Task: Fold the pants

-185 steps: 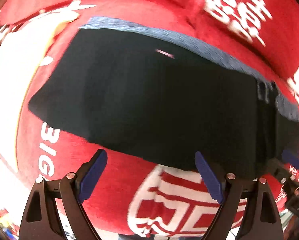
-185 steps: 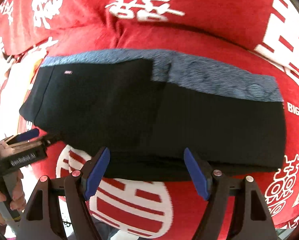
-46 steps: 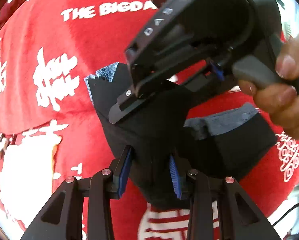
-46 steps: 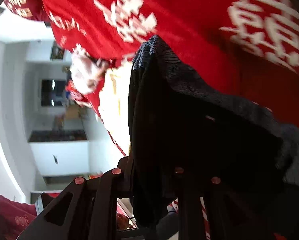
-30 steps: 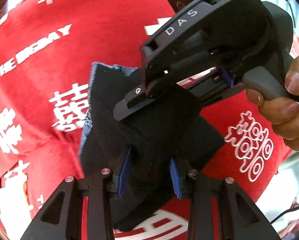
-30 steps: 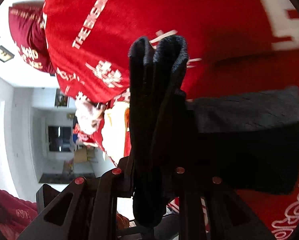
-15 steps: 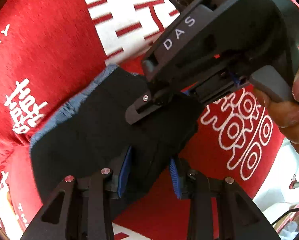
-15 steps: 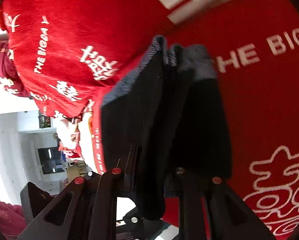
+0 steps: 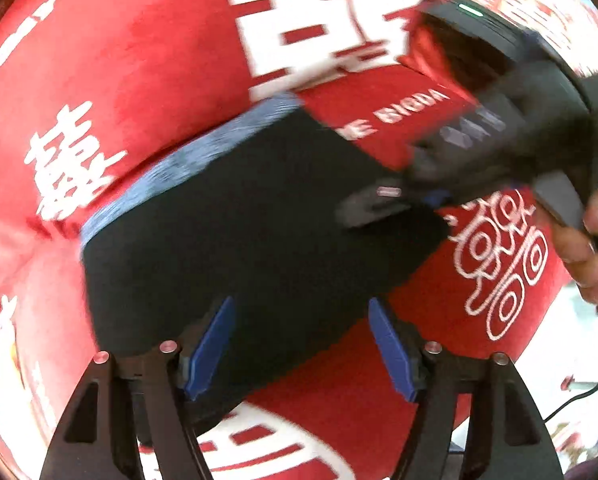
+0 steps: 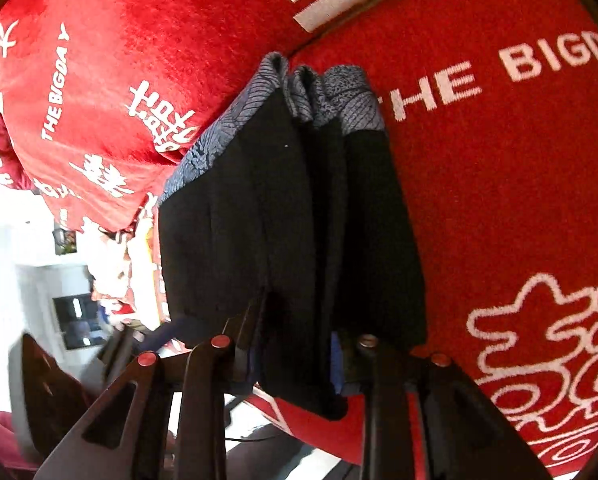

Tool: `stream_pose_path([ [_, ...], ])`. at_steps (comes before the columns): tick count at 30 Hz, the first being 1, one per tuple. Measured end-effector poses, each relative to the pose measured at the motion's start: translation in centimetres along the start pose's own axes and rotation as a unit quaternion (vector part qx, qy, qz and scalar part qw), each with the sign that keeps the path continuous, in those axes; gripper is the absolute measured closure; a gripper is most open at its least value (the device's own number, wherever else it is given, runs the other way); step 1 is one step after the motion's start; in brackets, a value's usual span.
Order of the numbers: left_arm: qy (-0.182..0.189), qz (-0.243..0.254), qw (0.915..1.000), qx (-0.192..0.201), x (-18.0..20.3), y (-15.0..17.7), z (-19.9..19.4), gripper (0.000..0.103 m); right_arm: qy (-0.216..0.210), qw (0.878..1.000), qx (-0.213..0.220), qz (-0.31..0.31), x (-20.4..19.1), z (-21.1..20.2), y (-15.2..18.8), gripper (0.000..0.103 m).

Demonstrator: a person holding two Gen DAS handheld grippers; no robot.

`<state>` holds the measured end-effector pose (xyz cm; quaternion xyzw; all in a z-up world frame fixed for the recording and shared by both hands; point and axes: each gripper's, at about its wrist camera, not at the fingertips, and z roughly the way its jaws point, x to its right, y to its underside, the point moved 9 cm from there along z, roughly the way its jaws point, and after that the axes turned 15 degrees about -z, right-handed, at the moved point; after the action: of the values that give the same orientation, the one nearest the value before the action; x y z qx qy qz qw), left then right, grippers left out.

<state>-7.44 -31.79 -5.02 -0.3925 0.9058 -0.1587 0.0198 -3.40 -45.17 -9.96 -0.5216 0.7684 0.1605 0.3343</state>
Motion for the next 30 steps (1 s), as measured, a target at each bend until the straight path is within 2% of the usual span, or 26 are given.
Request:
stream_pose_path([
  [4, -0.046, -0.092, 0.9945, -0.019, -5.6, -0.2, 0.3, 0.032, 0.037, 0.999, -0.001, -0.026, 0.3, -0.6, 0.6, 0.071],
  [8, -0.09, -0.176, 0.979, -0.049, -9.7, 0.3, 1.9, 0.032, 0.067, 0.997, -0.002, -0.029, 0.5, -1.3, 1.2, 0.066],
  [9, -0.094, -0.189, 0.976, -0.053, -10.1, 0.3, 2.2, 0.031, 0.077, 0.997, -0.003, -0.028, 0.9, -1.5, 1.3, 0.063],
  [10, -0.094, -0.197, 0.974, -0.06, -10.3, 0.4, 2.7, 0.023, 0.085, 0.996, -0.005, -0.024, 1.1, -1.8, 1.6, 0.059],
  [12, -0.109, -0.204, 0.9711, -0.061, -10.4, 0.5, 3.4, 0.02, 0.096, 0.995, -0.013, -0.004, 1.7, -2.5, 2.4, 0.049],
  [14, -0.117, -0.206, 0.9698, -0.061, -10.1, 0.6, 3.6, 0.014, 0.101, 0.995, -0.021, 0.008, 2.1, -2.8, 3.0, 0.048],
  [17, -0.126, -0.213, 0.9671, -0.06, -10.2, 0.6, 3.9, 0.012, 0.108, 0.994, -0.021, 0.016, 2.3, -3.5, 3.5, 0.048],
  [20, -0.135, -0.219, 0.9646, -0.058, -10.3, 0.7, 3.8, 0.006, 0.12, 0.993, -0.016, 0.015, 2.2, -4.3, 3.5, 0.048],
  [21, -0.137, -0.222, 0.9635, -0.059, -10.5, 0.7, 3.9, 0.003, 0.125, 0.992, -0.012, 0.011, 2.0, -4.5, 3.3, 0.048],
  [26, -0.135, -0.229, 0.9619, -0.062, -10.7, 0.8, 4.0, 0.002, 0.154, 0.988, 0.004, -0.031, 0.7, -5.2, 1.8, 0.048],
  [30, -0.143, -0.234, 0.9596, -0.061, -10.8, 0.9, 4.2, 0.002, 0.157, 0.986, -0.005, -0.057, -0.4, -4.2, 1.1, 0.048],
])
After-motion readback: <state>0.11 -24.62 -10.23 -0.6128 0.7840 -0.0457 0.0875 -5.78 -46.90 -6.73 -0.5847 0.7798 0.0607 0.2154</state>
